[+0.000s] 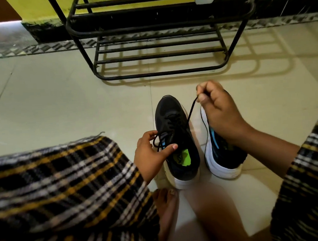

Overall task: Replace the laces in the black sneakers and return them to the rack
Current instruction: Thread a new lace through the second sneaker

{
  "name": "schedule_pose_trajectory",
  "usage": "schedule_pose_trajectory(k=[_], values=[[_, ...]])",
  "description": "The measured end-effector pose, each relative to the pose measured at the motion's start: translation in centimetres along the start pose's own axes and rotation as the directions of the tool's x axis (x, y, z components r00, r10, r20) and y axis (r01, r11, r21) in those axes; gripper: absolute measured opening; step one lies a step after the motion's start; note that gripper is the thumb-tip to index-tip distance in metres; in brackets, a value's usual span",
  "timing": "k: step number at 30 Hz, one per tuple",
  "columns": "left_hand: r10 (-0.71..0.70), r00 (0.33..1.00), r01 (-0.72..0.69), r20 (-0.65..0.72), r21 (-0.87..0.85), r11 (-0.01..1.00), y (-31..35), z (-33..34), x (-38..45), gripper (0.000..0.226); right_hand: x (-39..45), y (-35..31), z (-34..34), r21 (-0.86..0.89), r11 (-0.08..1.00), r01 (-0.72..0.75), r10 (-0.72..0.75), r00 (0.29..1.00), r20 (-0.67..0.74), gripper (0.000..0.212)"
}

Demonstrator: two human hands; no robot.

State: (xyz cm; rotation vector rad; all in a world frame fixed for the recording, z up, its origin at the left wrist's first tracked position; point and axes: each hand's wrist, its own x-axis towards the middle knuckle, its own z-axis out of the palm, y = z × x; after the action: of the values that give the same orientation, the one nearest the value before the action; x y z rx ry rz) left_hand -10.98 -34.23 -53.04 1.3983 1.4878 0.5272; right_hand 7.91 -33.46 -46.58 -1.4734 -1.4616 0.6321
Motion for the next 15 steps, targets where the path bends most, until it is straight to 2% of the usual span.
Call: schedule_pose_trajectory(k=[2,4,5,6,7,9,10,12,13,15], values=[[0.035,0.999,-0.035,0.032,-0.002,0.999,0.1,-0.1,-0.1,0.063,0.8,-1.2,-0.5,0.187,0.982,-0.038,0.047,0.998,-0.044,0.013],[0.058,0.997,-0.059,0.046,0.009,0.998,0.2,-0.1,-0.1,0.061,1.2,-2.2,-0.8,0.496,0.853,-0.163,0.193,0.981,-0.009,0.021],[0.089,0.995,-0.090,0.037,0.030,0.995,0.1,-0.2,-0.1,0.059,1.2,-2.3,-0.7,0.580,0.775,-0.250,0.283,0.958,0.035,0.023],[0.142,0.990,-0.143,0.021,0.063,0.988,0.1,-0.3,-0.1,0.056,1.1,-2.4,-0.6,0.581,0.730,-0.360,0.382,0.920,0.089,0.024],[0.204,0.979,-0.204,0.009,0.099,0.974,0.2,-0.4,-0.3,0.053,0.9,-2.0,-0.6,0.503,0.717,-0.483,0.483,0.864,0.142,0.024],[0.289,0.957,-0.286,-0.001,0.142,0.948,0.3,-0.5,-0.4,0.050,0.2,-1.0,-0.5,0.135,0.760,-0.636,0.607,0.768,0.204,0.024],[0.304,0.953,-0.300,-0.001,0.146,0.943,0.4,-0.6,-0.4,0.050,-0.2,-0.4,-0.4,-0.104,0.790,-0.605,0.610,0.757,0.233,0.023],[0.315,0.949,-0.313,0.006,0.146,0.938,0.4,-0.5,-0.2,0.051,-0.8,0.3,-0.4,-0.482,0.785,-0.388,0.574,0.748,0.334,0.019],[0.313,0.950,-0.311,0.009,0.146,0.939,0.4,-0.4,-0.1,0.052,-0.8,0.3,-0.3,-0.576,0.764,-0.293,0.569,0.727,0.384,0.018],[0.305,0.952,-0.300,-0.007,0.153,0.941,0.1,-0.2,-0.2,0.054,-0.9,-0.2,-0.5,-0.577,0.772,-0.265,0.584,0.654,0.481,0.018]])
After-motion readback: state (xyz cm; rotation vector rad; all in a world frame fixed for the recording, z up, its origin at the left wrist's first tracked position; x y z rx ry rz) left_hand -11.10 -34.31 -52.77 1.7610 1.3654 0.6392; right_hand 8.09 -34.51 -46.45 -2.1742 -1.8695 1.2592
